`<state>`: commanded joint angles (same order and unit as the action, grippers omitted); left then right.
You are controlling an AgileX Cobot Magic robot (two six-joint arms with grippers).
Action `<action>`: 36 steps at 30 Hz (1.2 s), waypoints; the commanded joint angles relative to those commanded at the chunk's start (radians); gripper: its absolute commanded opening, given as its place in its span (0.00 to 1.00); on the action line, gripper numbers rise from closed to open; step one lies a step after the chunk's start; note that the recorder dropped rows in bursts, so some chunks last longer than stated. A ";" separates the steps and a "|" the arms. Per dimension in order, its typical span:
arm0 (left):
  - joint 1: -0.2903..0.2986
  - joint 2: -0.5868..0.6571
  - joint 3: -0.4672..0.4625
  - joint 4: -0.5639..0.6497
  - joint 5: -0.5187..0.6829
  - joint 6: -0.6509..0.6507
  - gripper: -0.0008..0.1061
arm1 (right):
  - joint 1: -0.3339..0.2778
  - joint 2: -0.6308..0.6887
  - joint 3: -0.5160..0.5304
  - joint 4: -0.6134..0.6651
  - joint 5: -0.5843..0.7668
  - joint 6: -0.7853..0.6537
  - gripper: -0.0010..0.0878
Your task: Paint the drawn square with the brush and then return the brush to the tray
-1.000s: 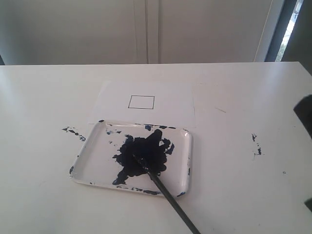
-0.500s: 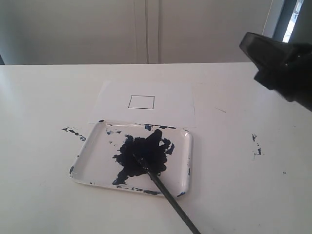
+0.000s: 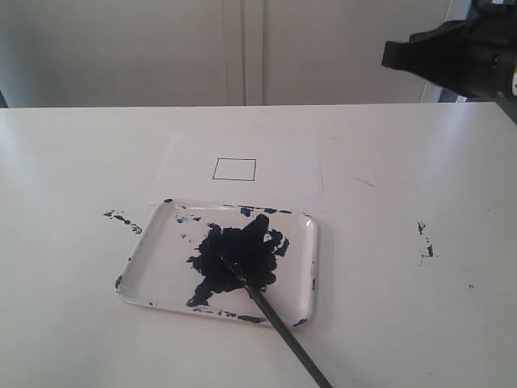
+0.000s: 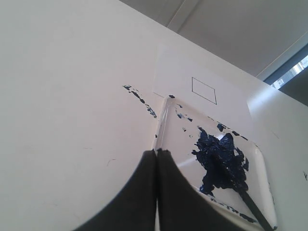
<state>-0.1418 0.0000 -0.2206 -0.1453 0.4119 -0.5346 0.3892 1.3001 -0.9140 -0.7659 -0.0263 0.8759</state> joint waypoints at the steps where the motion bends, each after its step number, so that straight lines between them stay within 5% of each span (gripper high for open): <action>1: 0.000 0.000 0.000 0.000 0.000 0.000 0.01 | 0.000 0.018 -0.014 0.000 0.017 -0.013 0.01; 9: 0.000 0.000 0.000 0.000 0.000 0.000 0.01 | 0.091 0.297 -0.196 0.004 0.318 -0.221 0.01; 18: 0.000 0.000 0.000 0.000 0.000 0.000 0.01 | 0.143 0.616 -0.452 0.024 0.466 -0.276 0.01; 26: 0.000 0.000 0.000 0.000 0.000 0.000 0.01 | 0.146 0.805 -0.594 0.380 0.468 -0.553 0.01; 36: 0.000 0.000 0.000 0.000 0.000 0.000 0.01 | 0.151 0.902 -0.655 0.638 0.403 -0.737 0.01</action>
<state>-0.1418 0.0000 -0.2206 -0.1453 0.4119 -0.5346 0.5399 2.2023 -1.5690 -0.1277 0.3769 0.1387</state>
